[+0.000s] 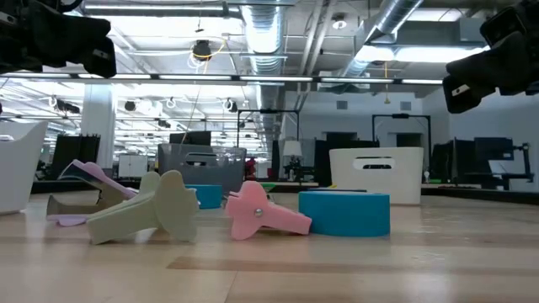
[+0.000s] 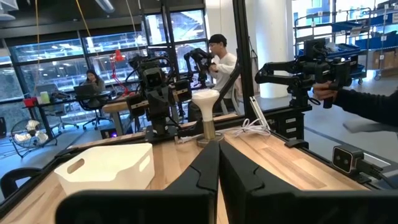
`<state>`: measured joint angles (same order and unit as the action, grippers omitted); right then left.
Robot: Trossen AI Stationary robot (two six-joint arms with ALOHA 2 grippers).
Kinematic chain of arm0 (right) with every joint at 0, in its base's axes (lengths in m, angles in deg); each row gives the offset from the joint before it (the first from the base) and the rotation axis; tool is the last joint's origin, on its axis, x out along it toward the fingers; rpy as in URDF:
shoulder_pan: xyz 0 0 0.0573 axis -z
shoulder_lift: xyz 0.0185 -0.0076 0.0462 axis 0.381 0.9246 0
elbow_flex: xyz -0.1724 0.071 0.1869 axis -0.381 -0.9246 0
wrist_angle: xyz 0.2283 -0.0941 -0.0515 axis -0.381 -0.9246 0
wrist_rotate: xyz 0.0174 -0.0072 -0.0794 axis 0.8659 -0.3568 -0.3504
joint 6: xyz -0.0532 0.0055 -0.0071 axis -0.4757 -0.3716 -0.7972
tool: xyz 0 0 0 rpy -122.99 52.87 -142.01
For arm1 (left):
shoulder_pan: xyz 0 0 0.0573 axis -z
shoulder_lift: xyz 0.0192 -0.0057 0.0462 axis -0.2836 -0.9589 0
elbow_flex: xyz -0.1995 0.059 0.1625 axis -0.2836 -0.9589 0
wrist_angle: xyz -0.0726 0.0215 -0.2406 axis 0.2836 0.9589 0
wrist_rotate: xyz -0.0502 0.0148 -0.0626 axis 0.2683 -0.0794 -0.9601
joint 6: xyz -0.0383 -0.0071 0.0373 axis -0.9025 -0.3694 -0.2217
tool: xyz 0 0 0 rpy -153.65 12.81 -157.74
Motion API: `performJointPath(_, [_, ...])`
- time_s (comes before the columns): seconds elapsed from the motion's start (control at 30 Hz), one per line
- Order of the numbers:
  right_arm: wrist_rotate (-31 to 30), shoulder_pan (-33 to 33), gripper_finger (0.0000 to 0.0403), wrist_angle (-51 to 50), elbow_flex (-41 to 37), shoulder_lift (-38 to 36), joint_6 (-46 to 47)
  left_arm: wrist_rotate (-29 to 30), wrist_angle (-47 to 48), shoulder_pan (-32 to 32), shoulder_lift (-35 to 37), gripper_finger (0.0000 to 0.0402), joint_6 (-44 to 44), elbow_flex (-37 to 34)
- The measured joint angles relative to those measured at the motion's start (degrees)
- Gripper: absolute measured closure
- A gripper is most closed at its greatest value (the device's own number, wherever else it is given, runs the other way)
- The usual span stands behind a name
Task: Pick and place Stapler, Stapler remover, tape
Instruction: Put the light blue tape into the bottom white bin
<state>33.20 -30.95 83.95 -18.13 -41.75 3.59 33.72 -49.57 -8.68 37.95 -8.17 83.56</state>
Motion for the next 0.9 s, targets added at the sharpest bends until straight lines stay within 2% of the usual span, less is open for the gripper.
performJointPath(0.9, [-0.02,0.00,0.0403,-0.23,0.12,0.00,-0.02,0.00,-0.81,0.02,0.00,0.0400,0.00,0.02])
